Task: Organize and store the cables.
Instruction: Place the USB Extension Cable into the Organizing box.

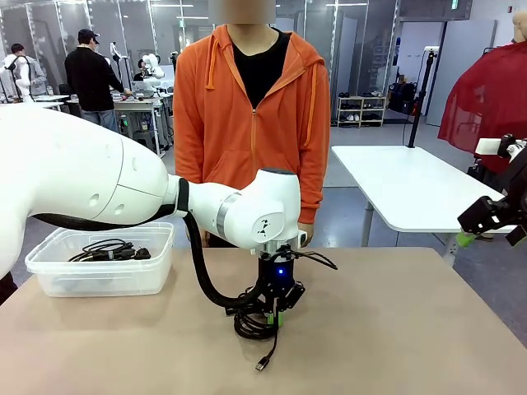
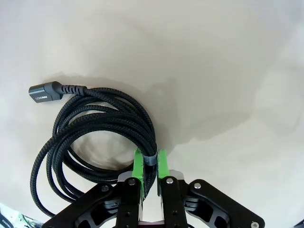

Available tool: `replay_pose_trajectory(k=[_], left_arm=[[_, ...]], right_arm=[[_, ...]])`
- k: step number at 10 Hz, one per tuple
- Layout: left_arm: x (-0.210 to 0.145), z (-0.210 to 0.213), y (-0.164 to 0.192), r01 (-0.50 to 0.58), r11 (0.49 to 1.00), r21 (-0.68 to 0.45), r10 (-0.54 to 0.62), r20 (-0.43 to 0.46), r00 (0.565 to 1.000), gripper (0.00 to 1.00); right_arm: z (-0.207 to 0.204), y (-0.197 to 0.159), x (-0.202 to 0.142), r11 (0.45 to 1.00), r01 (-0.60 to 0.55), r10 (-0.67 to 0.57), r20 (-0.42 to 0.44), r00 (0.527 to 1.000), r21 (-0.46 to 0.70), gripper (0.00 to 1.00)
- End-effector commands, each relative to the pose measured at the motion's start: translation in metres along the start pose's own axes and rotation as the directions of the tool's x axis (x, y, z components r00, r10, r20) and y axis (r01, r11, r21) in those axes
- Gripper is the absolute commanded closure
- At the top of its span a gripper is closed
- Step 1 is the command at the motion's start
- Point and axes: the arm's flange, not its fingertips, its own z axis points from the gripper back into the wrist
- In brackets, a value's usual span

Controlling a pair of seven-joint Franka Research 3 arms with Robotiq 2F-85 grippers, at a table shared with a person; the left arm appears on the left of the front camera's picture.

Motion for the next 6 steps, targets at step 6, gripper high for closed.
replay_pose_trajectory(k=[6], left_arm=[[-0.034,0.099,0.007,0.211,0.966,0.146,-0.222,0.062,0.973,1.0]], right_arm=[[0.0,0.002,0.002,1.0,-0.005,0.005,-0.008,1.0,0.001,0.0]])
